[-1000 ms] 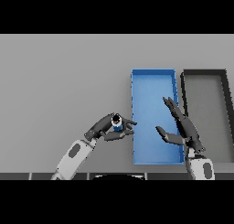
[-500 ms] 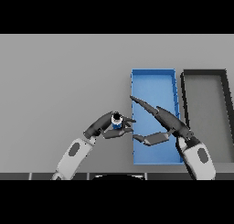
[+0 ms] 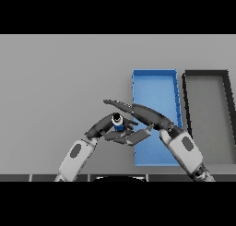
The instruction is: Pick up the blue pipe and place it into the blue bin.
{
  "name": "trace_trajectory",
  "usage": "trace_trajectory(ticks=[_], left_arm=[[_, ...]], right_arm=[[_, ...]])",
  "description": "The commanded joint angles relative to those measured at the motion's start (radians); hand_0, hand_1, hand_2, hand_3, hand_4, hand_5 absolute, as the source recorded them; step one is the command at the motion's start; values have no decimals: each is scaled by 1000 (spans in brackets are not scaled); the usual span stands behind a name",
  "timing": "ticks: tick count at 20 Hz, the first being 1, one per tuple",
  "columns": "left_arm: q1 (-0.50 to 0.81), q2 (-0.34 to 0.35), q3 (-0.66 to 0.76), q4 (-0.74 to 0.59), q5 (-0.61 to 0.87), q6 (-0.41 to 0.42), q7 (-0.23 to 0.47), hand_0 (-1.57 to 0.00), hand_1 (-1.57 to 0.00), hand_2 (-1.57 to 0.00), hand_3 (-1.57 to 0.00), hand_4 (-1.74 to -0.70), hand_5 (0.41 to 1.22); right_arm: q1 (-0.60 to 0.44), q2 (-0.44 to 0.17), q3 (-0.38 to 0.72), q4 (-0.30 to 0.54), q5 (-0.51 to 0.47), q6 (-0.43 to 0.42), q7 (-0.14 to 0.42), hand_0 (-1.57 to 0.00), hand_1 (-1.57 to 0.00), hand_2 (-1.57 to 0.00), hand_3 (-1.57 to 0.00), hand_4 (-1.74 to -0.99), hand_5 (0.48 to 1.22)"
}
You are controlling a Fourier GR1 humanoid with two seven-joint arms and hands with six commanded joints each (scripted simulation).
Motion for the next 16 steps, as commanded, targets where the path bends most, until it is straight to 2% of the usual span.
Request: trace_trajectory(ticks=[1,3,5,6,7,10,13,14,16], left_arm=[[-2,1,8,0,-10,6,6,-1571,-1571,-1571,-1571,-1470,1221],[18,10,6,-4,-33,-1,-8,-1571,-1571,-1571,-1571,-1469,1221],[7,0,15,0,-45,-2,20,-1571,-1571,-1571,-1571,-1465,1221],[-1,-5,22,7,-47,-8,35,-1571,-1571,-1571,-1571,-1462,1221],[-8,-7,35,6,-33,-17,23,-1571,-1571,-1571,-1571,-1517,1221],[10,0,31,-8,-56,-20,65,-1571,-1571,-1571,-1571,-1622,1221],[10,-34,40,7,-44,-30,51,-1571,-1571,-1571,-1523,-1677,1221],[15,-43,46,12,-32,-41,37,-1571,-1571,-1571,-1532,-1690,1221],[14,-54,56,9,-28,-58,56,-1571,-1571,-1571,-1490,-1707,1221]], right_arm=[[-27,3,0,23,-8,9,18,-16,-25,-77,1,-1196,526],[-60,35,19,68,8,14,27,-27,-39,-91,1,-1184,516],[-99,46,17,98,5,26,31,-69,-108,-166,-44,-1204,497],[-110,48,19,112,9,35,32,-168,-218,-261,-128,-1233,487],[-110,57,28,119,5,44,29,-323,-362,-377,-242,-1278,485],[-122,77,41,139,14,53,16,-876,-877,-910,-762,-1467,518],[-117,107,55,139,-8,29,5,-1215,-1215,-1233,-1021,-1581,650],[-114,109,53,137,-17,27,4,-1286,-1287,-1300,-1102,-1606,765],[-108,100,63,136,-28,16,-29,-1389,-1389,-1398,-1250,-1648,929]])
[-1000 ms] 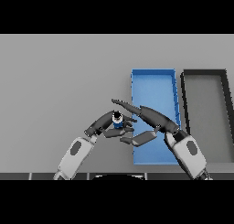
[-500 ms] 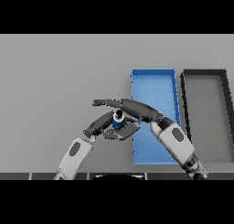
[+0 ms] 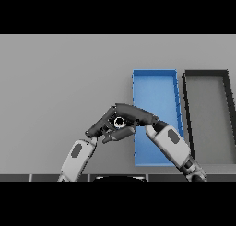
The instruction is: Pick up the blue pipe and place it into the blue bin.
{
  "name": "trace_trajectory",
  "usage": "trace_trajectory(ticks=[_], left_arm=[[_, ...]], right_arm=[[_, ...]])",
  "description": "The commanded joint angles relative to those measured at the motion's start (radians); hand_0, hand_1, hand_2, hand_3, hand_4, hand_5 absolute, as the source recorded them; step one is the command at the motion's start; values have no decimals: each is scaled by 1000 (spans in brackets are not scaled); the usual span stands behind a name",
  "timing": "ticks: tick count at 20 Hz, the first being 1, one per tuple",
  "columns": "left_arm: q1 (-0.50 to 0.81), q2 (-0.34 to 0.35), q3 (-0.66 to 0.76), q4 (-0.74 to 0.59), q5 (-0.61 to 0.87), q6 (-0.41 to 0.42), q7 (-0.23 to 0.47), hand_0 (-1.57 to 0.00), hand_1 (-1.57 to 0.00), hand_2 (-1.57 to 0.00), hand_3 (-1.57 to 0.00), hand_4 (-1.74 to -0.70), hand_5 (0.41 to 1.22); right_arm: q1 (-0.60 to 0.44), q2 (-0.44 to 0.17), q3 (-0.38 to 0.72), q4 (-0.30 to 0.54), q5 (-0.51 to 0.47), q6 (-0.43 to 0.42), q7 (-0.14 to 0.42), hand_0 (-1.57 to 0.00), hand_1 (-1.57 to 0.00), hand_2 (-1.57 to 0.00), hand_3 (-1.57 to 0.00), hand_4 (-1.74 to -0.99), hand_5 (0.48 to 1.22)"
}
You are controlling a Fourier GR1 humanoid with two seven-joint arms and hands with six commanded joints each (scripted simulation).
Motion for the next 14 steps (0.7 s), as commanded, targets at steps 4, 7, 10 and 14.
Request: trace_trajectory(ticks=[4,7,10,14], left_arm=[[23,-5,13,-24,-18,-21,13,-1571,-1571,-1571,-1437,-1725,1221],[14,-16,22,-32,-37,-24,20,-1571,-1571,-1571,-1426,-1731,1221],[23,-15,23,-20,-93,5,-44,-1571,-1571,-1571,-1454,-1724,1221],[10,7,41,-21,-131,-67,-44,-748,-687,-662,-596,-1282,1221]], right_arm=[[0,-21,27,0,53,0,-89,-1496,-1496,-1500,-1434,-1702,1101],[1,-5,26,6,59,-25,-135,-1533,-1533,-1535,-1501,-1721,1160],[20,1,28,-8,92,-42,-133,-1551,-1551,-1552,-1535,-1731,1190],[18,19,27,-22,102,-53,-74,-1563,-1563,-1563,-1556,-1737,1208]])
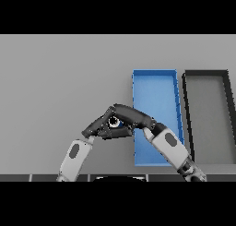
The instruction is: Pick up the blue pipe and place it into the blue bin.
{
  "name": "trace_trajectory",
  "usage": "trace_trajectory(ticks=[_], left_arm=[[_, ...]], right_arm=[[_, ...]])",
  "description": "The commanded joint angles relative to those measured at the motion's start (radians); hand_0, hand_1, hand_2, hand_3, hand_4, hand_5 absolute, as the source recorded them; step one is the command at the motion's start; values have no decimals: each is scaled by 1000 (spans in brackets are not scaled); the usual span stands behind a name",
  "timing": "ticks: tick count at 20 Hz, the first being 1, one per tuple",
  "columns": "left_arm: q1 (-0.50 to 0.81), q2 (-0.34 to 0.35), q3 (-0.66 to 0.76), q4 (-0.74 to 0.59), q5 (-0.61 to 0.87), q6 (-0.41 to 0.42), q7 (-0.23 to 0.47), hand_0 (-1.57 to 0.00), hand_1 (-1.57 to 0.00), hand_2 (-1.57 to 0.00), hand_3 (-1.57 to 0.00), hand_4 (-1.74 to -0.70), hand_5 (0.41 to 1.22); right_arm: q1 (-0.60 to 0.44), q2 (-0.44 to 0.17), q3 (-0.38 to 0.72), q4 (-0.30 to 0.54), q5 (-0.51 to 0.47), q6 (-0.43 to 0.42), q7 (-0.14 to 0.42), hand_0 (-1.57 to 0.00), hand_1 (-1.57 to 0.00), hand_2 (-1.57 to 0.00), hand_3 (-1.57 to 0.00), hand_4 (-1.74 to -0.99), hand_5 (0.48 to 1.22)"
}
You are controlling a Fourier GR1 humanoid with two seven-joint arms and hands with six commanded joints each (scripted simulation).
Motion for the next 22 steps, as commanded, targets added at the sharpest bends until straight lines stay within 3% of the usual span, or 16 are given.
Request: trace_trajectory(ticks=[1,3,6,9,12,15,17,18,22], left_arm=[[8,-1,1,-1,-11,-18,-4,-598,-549,-529,-477,-1206,1221],[8,-6,11,-12,-36,-33,36,-383,-351,-338,-305,-1085,1029],[12,-17,26,-15,-11,-35,58,-195,-179,-173,-156,-996,770],[24,-34,29,-27,14,-35,113,-100,-91,-88,-79,-969,603],[26,-21,25,-3,-29,-11,75,-50,-46,-45,-40,-947,513],[33,-20,20,2,-38,-9,77,-25,-23,-22,-20,-922,482],[17,-24,26,11,-34,-10,91,-16,-14,-14,-12,-913,470],[27,-20,23,13,-34,-14,84,-12,-11,-11,-10,-909,464],[14,-35,23,-3,-24,-8,115,-5,-4,-4,-3,-906,441]], right_arm=[[7,3,-4,-5,-3,0,22,-1565,-1565,-1565,-1559,-1738,1211],[0,26,-9,-2,16,6,59,-1567,-1567,-1567,-1563,-1739,1214],[28,41,-12,-18,53,28,57,-1569,-1569,-1569,-1567,-1740,1218],[30,63,-42,-13,61,54,77,-1570,-1570,-1570,-1569,-1740,1219],[39,108,-66,-12,56,68,70,-1570,-1570,-1570,-1570,-1741,1220],[21,145,-120,-28,-55,75,150,-1571,-1571,-1571,-1570,-1741,1221],[-33,175,-166,-45,-142,34,249,-1571,-1571,-1571,-1571,-1741,1221],[-66,171,-184,-46,-172,17,269,-1571,-1571,-1571,-1571,-1741,1221],[-277,44,-250,22,-376,-87,271,-1571,-1571,-1571,-1571,-1741,1221]])
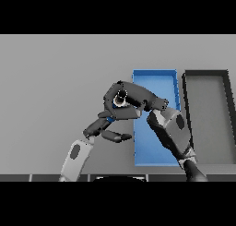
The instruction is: Pick up the blue pipe and place it into the blue bin.
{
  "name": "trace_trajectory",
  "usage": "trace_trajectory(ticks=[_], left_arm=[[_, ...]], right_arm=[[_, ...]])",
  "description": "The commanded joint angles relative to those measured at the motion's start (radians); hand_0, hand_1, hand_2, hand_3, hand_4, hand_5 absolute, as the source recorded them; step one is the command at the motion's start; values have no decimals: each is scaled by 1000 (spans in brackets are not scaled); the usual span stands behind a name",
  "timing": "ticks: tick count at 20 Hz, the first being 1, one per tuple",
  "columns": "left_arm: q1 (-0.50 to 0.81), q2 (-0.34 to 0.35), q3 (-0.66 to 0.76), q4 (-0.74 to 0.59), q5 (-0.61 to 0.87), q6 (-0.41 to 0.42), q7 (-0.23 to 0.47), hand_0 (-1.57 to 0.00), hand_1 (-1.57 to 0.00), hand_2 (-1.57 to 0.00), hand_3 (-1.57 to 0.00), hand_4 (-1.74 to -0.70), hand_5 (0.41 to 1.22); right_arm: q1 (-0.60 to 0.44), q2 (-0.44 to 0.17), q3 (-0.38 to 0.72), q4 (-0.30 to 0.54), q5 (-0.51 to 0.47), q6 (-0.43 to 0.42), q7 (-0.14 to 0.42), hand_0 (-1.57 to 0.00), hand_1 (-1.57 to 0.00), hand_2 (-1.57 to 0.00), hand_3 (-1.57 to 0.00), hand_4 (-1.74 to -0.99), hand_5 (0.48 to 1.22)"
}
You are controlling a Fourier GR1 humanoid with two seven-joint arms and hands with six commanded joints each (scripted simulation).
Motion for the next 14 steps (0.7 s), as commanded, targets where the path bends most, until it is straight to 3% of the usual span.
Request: trace_trajectory(ticks=[1,3,6,11,14], left_arm=[[8,3,-2,0,-2,-2,4,-3,-3,-3,-3,-906,437],[4,6,0,-6,2,-8,27,-2,-2,-2,-1,-905,433],[4,19,2,-10,-4,-11,26,0,0,0,0,-892,428],[0,29,11,1,-8,-9,1,1,1,1,1,-882,411],[8,39,6,-2,-19,-8,-12,1,1,1,1,-871,415]], right_arm=[[-47,-16,-38,10,-40,-12,-1,-1571,-1571,-1571,-1571,-1741,1221],[-136,-48,-119,51,6,-70,-34,-1571,-1571,-1571,-1571,-1741,1221],[-224,-102,-206,147,88,-99,-21,-1571,-1571,-1571,-1571,-1741,1221],[-202,-171,-336,300,204,-59,-37,-1571,-1571,-1571,-1571,-1741,1221],[-136,-189,-402,330,230,-31,-18,-1571,-1571,-1571,-1571,-1741,1221]])
